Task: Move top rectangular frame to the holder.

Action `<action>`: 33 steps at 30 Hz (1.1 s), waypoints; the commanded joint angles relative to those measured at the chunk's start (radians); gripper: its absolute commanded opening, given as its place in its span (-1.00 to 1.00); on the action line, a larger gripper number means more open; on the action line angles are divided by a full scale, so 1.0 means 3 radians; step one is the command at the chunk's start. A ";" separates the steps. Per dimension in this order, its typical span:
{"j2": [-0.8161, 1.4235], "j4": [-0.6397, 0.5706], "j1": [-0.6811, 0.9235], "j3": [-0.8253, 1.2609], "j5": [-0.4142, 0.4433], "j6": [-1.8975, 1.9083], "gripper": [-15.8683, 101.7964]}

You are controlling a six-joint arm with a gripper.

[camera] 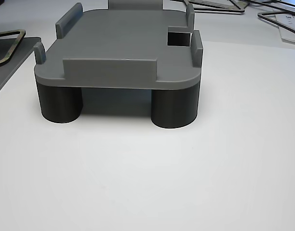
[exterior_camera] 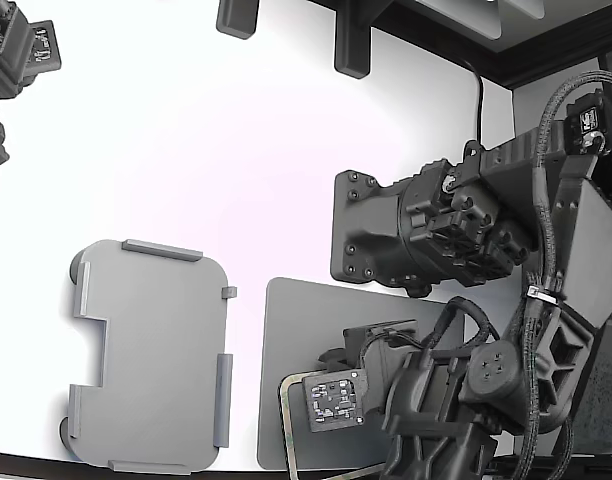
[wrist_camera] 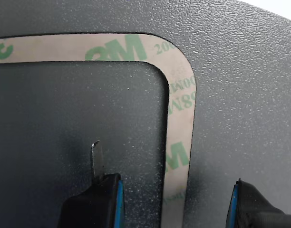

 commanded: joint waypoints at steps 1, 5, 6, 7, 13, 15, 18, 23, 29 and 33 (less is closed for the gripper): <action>0.0107 -0.0082 -0.0031 0.0026 -0.0010 0.0000 0.87; 0.0128 -0.0143 -0.0031 0.0118 0.0015 -0.0015 0.82; 0.0133 -0.0143 -0.0031 0.0123 0.0015 -0.0020 0.82; 0.0138 -0.0143 -0.0031 0.0128 0.0020 -0.0020 0.82; 0.0138 -0.0179 -0.0031 0.0169 0.0005 -0.0026 0.72; 0.0138 -0.0194 -0.0031 0.0184 0.0005 -0.0026 0.61; 0.0143 -0.0210 -0.0036 0.0210 0.0005 -0.0036 0.48; 0.0164 -0.0245 -0.0046 0.0266 0.0005 -0.0061 0.29; 0.0184 -0.0240 -0.0056 0.0312 0.0020 -0.0046 -0.35; 0.0184 -0.0112 -0.0087 0.0225 0.0041 -0.0020 -0.82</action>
